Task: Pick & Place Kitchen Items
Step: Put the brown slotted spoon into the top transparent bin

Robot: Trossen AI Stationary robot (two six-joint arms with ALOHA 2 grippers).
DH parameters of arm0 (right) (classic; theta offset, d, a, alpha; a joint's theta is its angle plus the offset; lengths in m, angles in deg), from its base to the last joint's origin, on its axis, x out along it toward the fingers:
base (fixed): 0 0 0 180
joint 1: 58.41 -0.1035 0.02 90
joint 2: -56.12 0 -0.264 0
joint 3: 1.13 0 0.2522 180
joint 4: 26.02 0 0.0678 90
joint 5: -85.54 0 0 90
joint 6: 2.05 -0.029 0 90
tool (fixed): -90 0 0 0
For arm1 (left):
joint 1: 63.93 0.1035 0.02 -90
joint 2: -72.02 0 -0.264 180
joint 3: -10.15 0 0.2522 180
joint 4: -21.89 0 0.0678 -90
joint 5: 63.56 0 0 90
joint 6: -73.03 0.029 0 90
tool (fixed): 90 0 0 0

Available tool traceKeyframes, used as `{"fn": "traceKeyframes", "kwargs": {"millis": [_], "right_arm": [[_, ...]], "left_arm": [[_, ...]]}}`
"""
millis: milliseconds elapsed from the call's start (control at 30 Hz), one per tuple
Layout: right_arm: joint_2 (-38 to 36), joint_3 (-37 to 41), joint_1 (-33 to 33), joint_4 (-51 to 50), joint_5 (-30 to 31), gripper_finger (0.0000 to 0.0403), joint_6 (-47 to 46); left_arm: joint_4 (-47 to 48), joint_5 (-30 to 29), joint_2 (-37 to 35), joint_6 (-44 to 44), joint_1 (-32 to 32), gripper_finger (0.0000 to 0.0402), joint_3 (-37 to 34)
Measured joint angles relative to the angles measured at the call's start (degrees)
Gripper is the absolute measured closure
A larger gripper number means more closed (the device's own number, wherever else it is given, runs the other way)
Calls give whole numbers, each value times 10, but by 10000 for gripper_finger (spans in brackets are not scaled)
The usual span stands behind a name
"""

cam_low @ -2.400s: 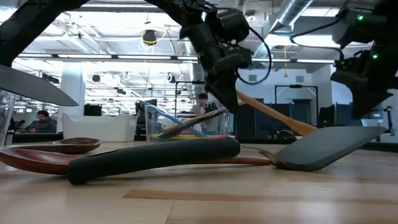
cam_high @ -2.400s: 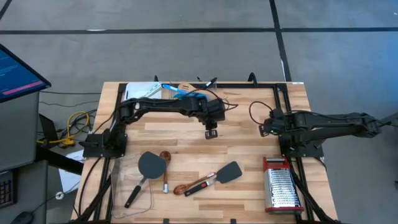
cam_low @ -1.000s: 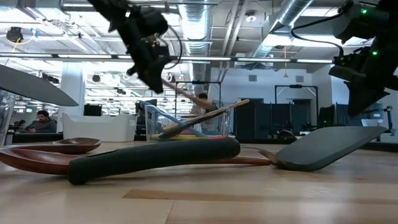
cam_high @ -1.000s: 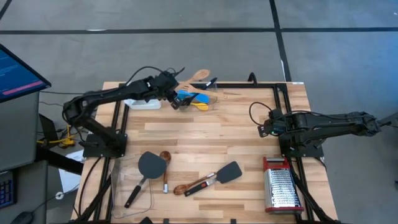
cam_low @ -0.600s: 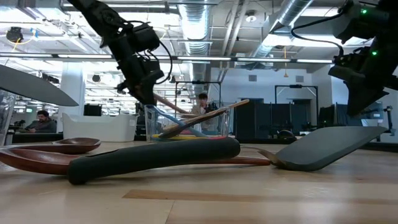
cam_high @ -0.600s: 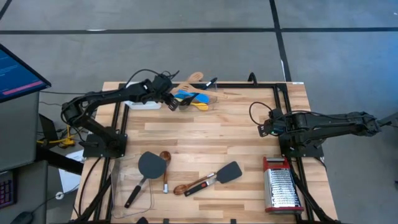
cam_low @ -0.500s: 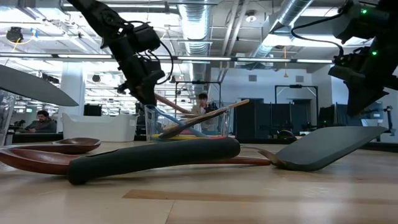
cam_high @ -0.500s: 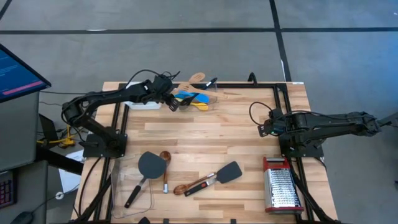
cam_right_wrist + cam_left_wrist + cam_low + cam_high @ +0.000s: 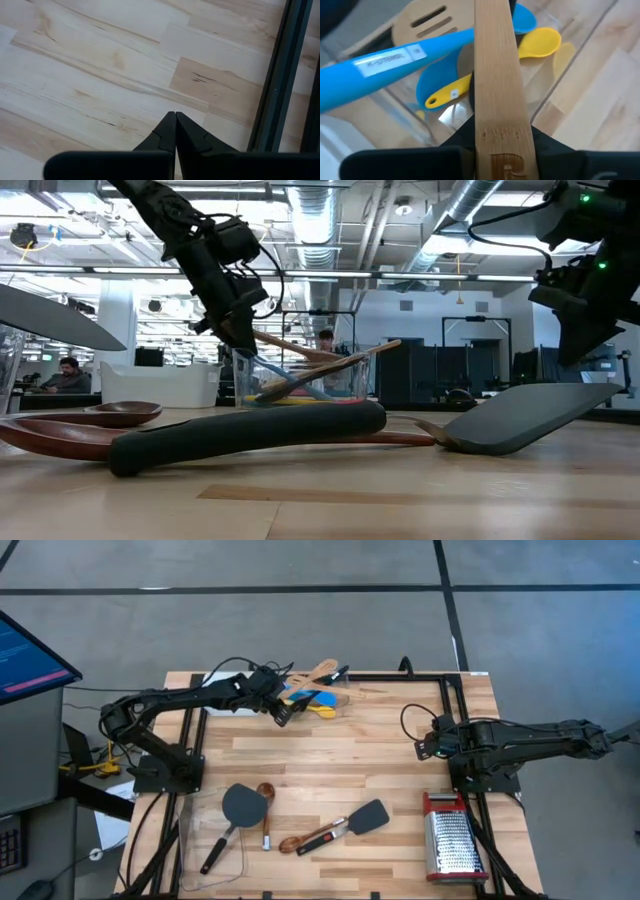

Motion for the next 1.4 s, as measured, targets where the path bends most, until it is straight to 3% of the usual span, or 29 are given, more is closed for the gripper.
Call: {"fn": "traceKeyframes", "kwargs": {"millis": [467, 967, 1133, 1267, 1400], "right_arm": [[0, 0, 0, 0, 0, 403, 0], [0, 0, 0, 2, 0, 403, 0], [0, 0, 0, 11, 0, 403, 8], [0, 0, -4, 134, 0, 403, 119], [18, 0, -21, 383, 0, 403, 342]], "left_arm": [[17, 3, -2, -1, -32, 348, -1], [41, -22, -90, 22, -63, 352, -2], [87, -22, -99, 2, -63, 353, -2], [99, -23, -99, -6, -76, 352, -2], [100, -11, -99, -8, -93, 348, -2]]}}
